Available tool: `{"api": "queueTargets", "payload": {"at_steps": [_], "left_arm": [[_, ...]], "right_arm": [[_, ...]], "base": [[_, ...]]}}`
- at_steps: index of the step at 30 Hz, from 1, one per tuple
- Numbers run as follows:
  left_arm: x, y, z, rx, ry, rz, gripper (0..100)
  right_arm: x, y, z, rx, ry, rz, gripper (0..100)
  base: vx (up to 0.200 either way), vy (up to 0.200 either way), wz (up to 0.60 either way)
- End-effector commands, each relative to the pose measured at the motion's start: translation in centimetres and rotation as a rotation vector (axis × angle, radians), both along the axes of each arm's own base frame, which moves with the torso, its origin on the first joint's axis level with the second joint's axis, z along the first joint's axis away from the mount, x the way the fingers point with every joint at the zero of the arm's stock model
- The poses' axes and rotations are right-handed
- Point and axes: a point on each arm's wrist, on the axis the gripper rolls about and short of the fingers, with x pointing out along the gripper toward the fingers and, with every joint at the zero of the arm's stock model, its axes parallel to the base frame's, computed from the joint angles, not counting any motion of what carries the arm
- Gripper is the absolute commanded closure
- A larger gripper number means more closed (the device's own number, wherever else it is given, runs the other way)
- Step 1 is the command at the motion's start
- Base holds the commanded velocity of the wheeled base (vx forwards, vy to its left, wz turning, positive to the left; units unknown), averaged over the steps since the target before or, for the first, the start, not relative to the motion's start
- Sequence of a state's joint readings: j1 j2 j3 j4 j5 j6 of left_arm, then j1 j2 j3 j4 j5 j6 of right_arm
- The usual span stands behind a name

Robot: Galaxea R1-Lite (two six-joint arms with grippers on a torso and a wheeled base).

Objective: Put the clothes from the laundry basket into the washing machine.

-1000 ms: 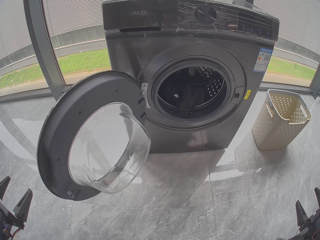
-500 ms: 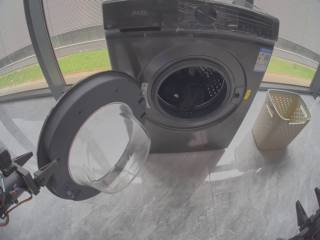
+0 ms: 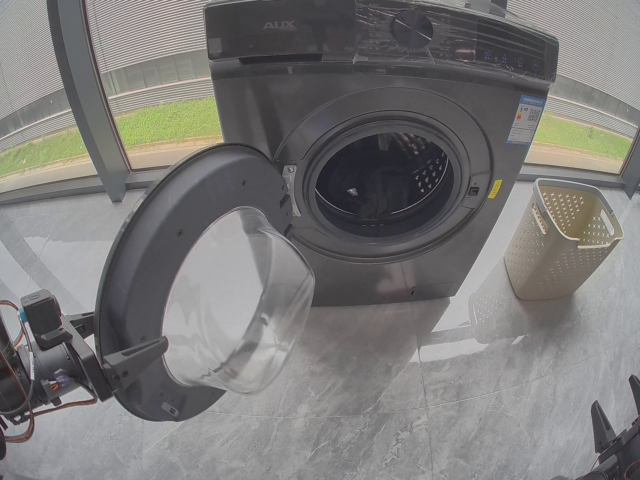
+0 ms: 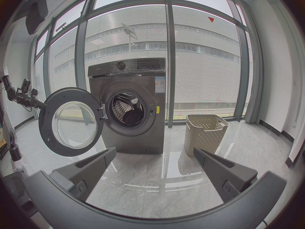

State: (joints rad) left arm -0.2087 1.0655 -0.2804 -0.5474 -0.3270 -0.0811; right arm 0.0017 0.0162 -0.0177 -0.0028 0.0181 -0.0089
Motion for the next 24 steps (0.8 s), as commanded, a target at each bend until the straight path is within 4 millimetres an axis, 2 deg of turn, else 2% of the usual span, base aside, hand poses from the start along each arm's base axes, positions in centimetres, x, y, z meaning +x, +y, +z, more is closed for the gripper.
{"api": "queueTargets", "payload": {"at_steps": [1, 8, 9, 11, 12, 19, 24], "left_arm": [[-1.6, -1.0, 0.7, -0.063, -0.031, -0.130, 0], [-2.3, -0.9, 0.5, -0.094, -0.019, -0.134, 0], [-3.0, -0.6, 0.4, -0.098, -0.035, -0.120, 0], [-3.1, -0.5, 0.4, -0.100, -0.039, -0.115, 0], [-4.0, 0.1, 0.8, -0.110, -0.086, -0.073, 0], [-5.0, 1.9, 1.8, -0.096, -0.169, 0.187, 0], [-5.9, 2.3, 1.9, -0.099, -0.194, 0.227, 0]], "right_arm": [[0.1, 0.0, -0.5, 0.000, 0.017, 0.002, 0], [0.1, 0.0, -0.5, -0.002, 0.015, 0.002, 0], [0.1, 0.0, -0.5, 0.000, 0.017, 0.002, 0], [0.1, 0.0, -0.5, 0.000, 0.017, 0.000, 0], [0.1, 0.0, -0.5, 0.000, 0.017, 0.000, 0], [0.1, 0.0, -0.5, 0.000, 0.017, -0.001, 0], [0.1, 0.0, -0.5, 0.000, 0.017, -0.001, 0]], "base": [[0.000, 0.000, 0.00], [0.000, 0.000, 0.00], [0.000, 0.000, 0.00], [0.000, 0.000, 0.00], [0.000, 0.000, 0.00], [0.000, 0.000, 0.00], [0.000, 0.000, 0.00]]}}
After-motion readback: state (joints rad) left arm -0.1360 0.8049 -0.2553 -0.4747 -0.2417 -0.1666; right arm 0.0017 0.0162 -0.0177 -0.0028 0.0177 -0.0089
